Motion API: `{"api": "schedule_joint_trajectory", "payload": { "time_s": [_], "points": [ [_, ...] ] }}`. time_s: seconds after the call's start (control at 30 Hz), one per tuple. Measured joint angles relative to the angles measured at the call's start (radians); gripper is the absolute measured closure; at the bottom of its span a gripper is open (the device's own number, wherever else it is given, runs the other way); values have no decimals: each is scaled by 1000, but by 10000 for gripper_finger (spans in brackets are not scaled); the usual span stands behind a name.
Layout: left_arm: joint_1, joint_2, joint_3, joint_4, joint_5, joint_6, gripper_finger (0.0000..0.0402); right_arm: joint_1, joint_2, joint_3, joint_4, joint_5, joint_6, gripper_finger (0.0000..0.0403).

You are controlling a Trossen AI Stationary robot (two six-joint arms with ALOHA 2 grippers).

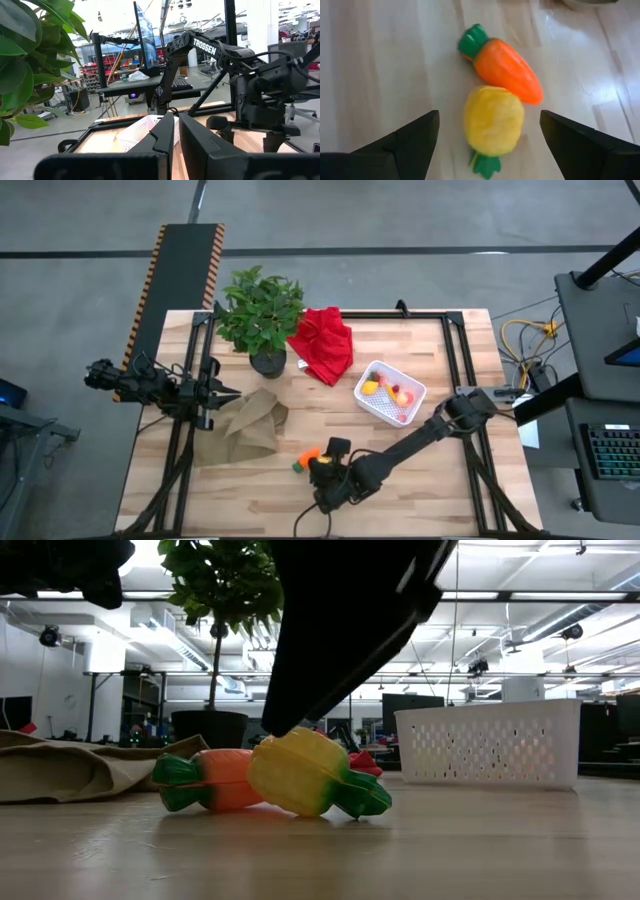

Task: Pick and placing Produce into tupperware
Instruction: Put the yellow pineapple into the white bin

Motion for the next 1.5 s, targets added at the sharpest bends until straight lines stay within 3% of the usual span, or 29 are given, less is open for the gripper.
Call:
{"api": "schedule_joint_trajectory", "payload": {
  "time_s": [0.5, 0.77, 1.17, 1.5],
  "points": [
    [0, 1, 0, 0, 0, -1, 387, -41, -1, -93, 97, -54, 0, 67],
    [0, 1, 0, 0, 0, -1, 387, -56, -1, -183, 254, -130, -7, 73],
    [0, 2, 0, 0, 0, -1, 387, -56, -2, -183, 252, -135, 7, 77],
    [0, 2, 0, 0, 0, -1, 387, -56, -2, -182, 252, -133, 17, 150]
  ]
}}
